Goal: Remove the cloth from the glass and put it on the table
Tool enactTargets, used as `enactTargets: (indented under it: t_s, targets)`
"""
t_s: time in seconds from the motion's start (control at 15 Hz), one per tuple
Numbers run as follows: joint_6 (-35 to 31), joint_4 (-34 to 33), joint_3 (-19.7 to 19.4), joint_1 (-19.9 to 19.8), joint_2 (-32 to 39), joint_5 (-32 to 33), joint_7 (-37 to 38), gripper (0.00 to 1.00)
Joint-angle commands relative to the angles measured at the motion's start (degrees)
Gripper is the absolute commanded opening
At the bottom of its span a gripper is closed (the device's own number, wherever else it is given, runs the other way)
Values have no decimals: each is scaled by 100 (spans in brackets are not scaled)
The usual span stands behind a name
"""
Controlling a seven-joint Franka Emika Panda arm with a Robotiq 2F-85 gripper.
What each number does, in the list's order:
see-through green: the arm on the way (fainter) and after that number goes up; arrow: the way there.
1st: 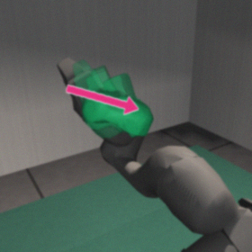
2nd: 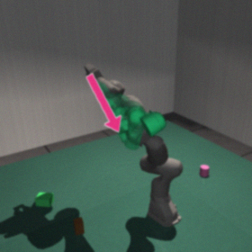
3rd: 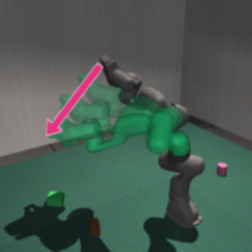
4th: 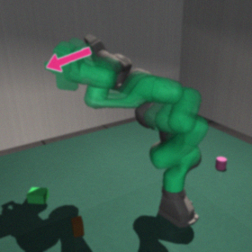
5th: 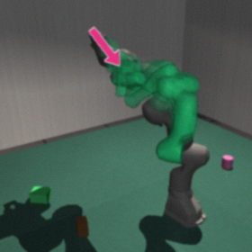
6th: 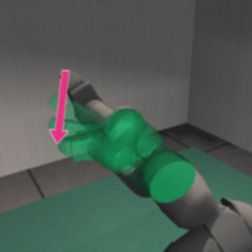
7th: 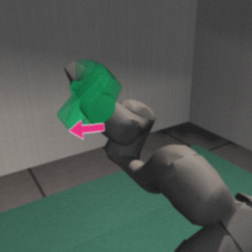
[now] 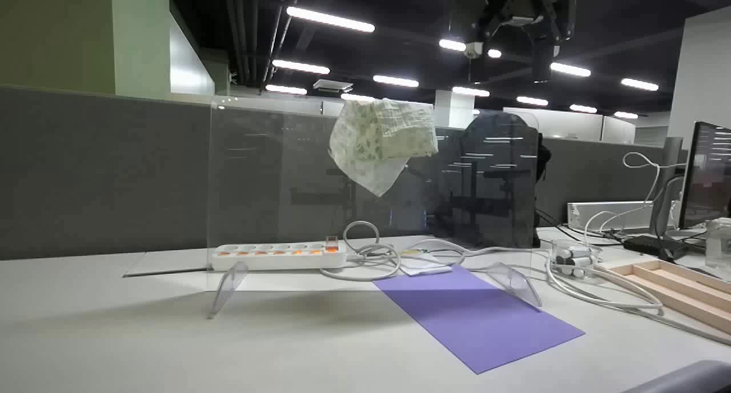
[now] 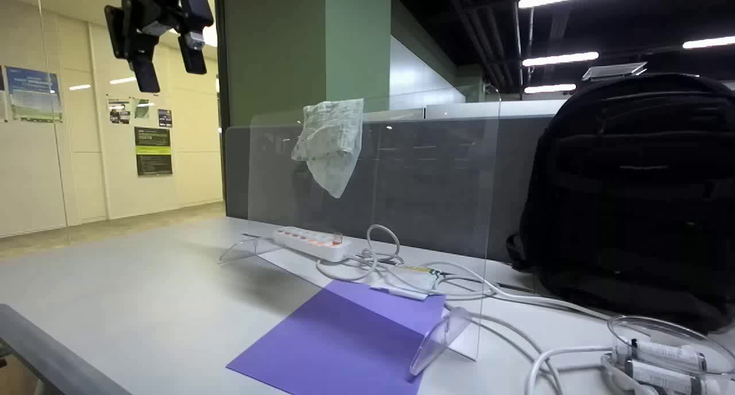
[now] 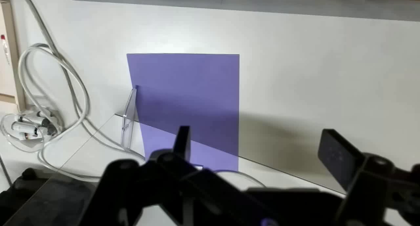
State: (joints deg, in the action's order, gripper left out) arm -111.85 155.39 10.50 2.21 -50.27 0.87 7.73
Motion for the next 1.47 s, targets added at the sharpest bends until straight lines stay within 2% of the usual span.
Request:
enactTargets:
  t_s: [0.0,0.73,0.8,1.0,1.4]
  targets:
    - [15,-13,-60,73,17,55,50,100]
    - [15,-13,-59,73,16,56,50,100]
    - [-37,4,34,51,-26,63,195,100]
    - [-632,33,178,-82,-47,190,486,100]
    - [-1813,-159,125,-539,266,222,826,100]
